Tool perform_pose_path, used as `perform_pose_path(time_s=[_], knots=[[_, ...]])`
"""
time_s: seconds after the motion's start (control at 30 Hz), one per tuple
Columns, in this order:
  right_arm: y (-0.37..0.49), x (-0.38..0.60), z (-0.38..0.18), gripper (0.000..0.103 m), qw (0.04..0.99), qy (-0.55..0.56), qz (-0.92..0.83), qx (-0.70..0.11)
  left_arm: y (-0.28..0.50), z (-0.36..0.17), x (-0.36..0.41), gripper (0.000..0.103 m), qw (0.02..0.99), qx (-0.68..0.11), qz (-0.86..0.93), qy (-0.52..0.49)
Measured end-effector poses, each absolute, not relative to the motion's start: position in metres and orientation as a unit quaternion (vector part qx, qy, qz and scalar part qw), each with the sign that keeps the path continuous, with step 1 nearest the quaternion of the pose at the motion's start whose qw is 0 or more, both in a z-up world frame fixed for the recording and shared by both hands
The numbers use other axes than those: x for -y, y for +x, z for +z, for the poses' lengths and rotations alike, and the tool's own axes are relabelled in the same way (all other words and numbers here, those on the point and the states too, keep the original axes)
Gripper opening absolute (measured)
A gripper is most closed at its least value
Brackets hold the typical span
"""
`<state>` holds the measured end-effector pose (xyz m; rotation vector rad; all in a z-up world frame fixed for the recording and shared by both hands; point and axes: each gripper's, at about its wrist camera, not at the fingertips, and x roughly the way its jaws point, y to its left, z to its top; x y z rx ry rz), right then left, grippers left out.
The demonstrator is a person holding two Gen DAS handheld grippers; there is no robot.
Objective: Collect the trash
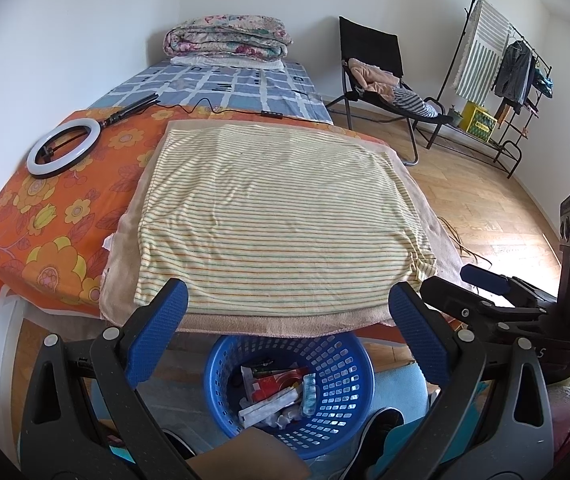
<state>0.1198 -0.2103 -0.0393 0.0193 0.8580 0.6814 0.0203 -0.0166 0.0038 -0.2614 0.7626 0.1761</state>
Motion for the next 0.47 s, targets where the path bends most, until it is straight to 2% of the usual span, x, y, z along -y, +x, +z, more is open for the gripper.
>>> perform_pose_path(time_s=[0.47], knots=[[0.1246, 0.2089, -0.0503, 0.103, 0.848, 0.011, 0.322, -0.421, 0.0192, -0.0038, 0.0114, 0.102, 0.917, -0.367, 0.093, -0.122]])
